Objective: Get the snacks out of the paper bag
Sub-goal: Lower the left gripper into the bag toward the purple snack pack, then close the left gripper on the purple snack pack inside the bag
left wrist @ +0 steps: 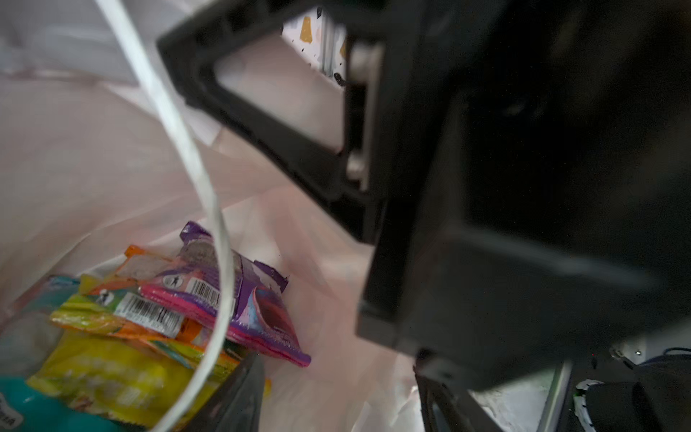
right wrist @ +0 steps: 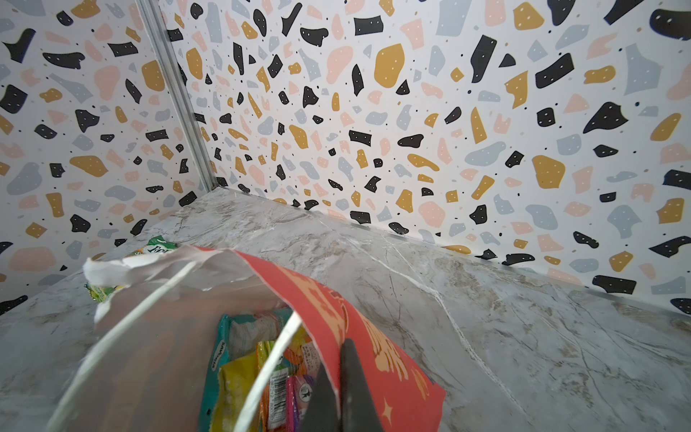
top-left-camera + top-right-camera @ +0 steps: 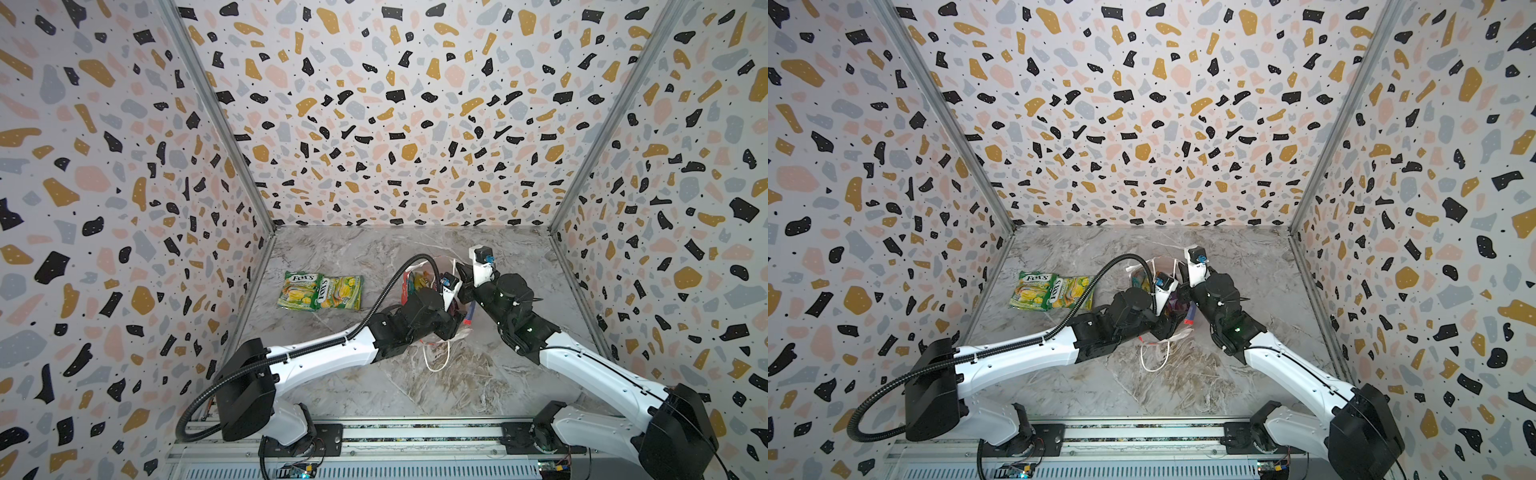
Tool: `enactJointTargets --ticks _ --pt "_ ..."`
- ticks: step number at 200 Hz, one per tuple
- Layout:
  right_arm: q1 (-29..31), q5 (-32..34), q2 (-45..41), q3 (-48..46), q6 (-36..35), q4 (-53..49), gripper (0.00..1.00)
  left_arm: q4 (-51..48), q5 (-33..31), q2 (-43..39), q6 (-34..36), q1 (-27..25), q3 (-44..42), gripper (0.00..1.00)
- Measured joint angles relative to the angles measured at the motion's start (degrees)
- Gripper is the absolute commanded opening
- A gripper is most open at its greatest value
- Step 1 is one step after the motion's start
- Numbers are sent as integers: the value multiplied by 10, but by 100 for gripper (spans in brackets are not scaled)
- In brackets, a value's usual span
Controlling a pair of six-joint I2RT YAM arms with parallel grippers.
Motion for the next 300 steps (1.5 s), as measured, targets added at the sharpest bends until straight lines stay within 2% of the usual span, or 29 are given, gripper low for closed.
enactJointTargets --ticks 64,145,223,267,300 --pt "0 0 0 0 0 1 0 2 -62 13 -15 7 -17 61" --pt "0 0 0 -1 0 4 0 9 -66 66 -14 27 -6 61" --pt "0 -2 0 -1 0 3 0 19 -67 73 -11 42 2 59" --pt "0 -2 0 -1 1 3 0 19 -81 66 -14 42 2 52" --pt "0 -2 0 -2 1 3 0 16 -90 65 -14 42 3 54"
